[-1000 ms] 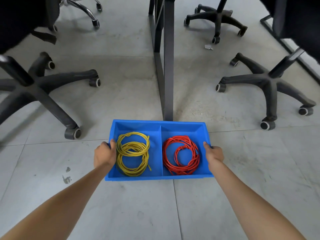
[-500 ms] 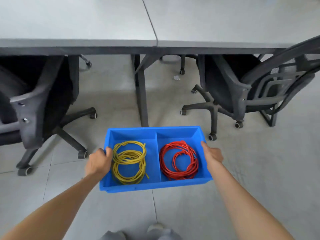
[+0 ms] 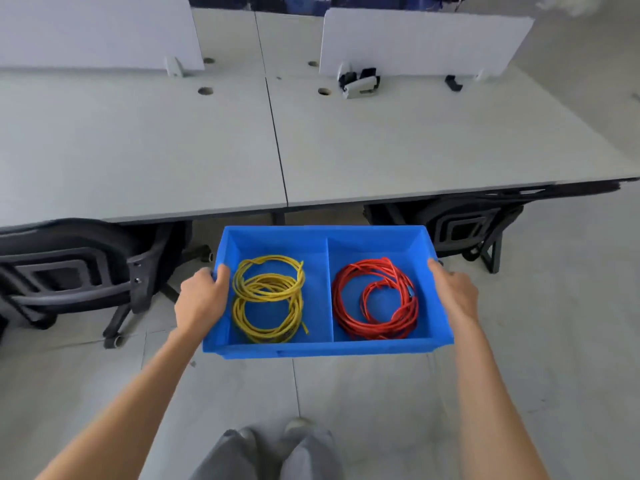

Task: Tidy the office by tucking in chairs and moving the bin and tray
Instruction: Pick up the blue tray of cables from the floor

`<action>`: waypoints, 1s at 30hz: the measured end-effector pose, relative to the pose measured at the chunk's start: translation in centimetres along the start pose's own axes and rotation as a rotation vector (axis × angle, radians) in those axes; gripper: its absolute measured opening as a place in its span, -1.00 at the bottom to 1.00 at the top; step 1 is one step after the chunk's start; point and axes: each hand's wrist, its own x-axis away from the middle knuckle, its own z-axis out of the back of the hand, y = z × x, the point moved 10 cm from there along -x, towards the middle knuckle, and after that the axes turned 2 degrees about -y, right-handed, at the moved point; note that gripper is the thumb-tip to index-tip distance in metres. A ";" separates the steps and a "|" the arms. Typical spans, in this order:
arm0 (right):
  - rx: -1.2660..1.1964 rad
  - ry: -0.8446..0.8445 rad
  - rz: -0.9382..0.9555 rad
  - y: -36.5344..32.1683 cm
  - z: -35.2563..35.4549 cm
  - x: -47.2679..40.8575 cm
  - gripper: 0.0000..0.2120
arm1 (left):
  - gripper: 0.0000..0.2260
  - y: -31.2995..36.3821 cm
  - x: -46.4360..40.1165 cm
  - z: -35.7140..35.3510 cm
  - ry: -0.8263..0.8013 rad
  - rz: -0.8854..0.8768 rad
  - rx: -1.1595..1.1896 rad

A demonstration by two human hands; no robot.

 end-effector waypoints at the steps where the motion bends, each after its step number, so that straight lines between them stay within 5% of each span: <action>1: 0.012 0.002 0.041 -1.2 1.0 0.4 -0.53 | -0.65 0.7 0.3 1.3 0.015 -0.004 0.011; 8: 0.061 -0.021 0.225 -8.6 1.9 1.6 -0.52 | -0.65 3.4 -0.2 7.9 0.137 -0.021 0.009; 15: 0.068 -0.115 0.311 -17.3 -4.3 -0.8 -0.52 | -0.64 2.7 -5.2 12.4 0.238 0.040 0.022; 30: 0.116 -0.194 0.318 -36.7 -22.1 -11.2 -0.51 | -0.60 6.5 -33.8 18.5 0.217 -0.025 0.017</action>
